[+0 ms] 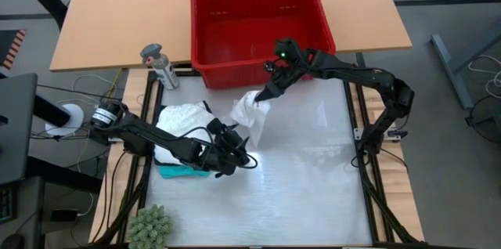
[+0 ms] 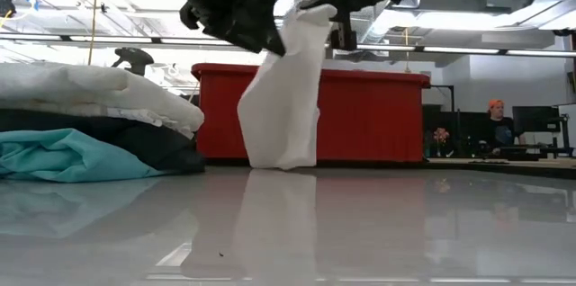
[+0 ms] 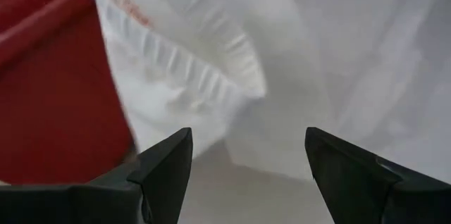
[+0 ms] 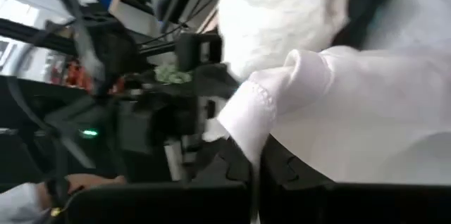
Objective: Fold laundry
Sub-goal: Fold the white shorts
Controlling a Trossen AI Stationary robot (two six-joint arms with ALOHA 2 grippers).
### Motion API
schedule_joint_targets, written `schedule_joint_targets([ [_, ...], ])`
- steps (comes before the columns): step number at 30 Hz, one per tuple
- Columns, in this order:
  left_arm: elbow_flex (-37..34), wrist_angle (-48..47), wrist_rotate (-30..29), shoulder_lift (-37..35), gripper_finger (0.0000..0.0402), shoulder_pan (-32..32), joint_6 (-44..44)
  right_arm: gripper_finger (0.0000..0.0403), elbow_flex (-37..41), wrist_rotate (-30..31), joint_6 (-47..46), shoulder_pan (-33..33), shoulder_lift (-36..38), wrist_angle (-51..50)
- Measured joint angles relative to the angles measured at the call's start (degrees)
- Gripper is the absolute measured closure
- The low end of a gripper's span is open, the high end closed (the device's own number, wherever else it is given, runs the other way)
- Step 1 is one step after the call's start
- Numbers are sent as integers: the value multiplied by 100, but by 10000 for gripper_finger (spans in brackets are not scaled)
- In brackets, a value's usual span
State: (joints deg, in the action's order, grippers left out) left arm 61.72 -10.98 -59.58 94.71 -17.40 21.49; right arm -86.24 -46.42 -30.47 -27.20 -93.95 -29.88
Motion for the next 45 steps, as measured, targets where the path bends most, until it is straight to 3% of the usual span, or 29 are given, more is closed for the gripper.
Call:
schedule_joint_targets([
  [5,-1,152,-624,114,139,41,-44,379,0,-39,-64,19,0,44],
  [15,5,946,-205,400,139,266,-467,379,0,-62,-171,50,-2,265],
  [22,80,1030,-662,464,147,241,-516,379,0,-85,-213,92,-2,260],
  [29,137,1005,-751,464,213,319,-698,377,0,-119,-252,137,-2,266],
  [36,347,748,-718,464,309,171,-673,379,0,-144,-225,142,-2,250],
  [41,781,-294,-803,464,387,-81,-578,376,-2,-170,41,118,-2,-108],
  [45,1316,-1594,-862,464,394,-287,-291,378,-2,-140,581,118,-2,-954],
])
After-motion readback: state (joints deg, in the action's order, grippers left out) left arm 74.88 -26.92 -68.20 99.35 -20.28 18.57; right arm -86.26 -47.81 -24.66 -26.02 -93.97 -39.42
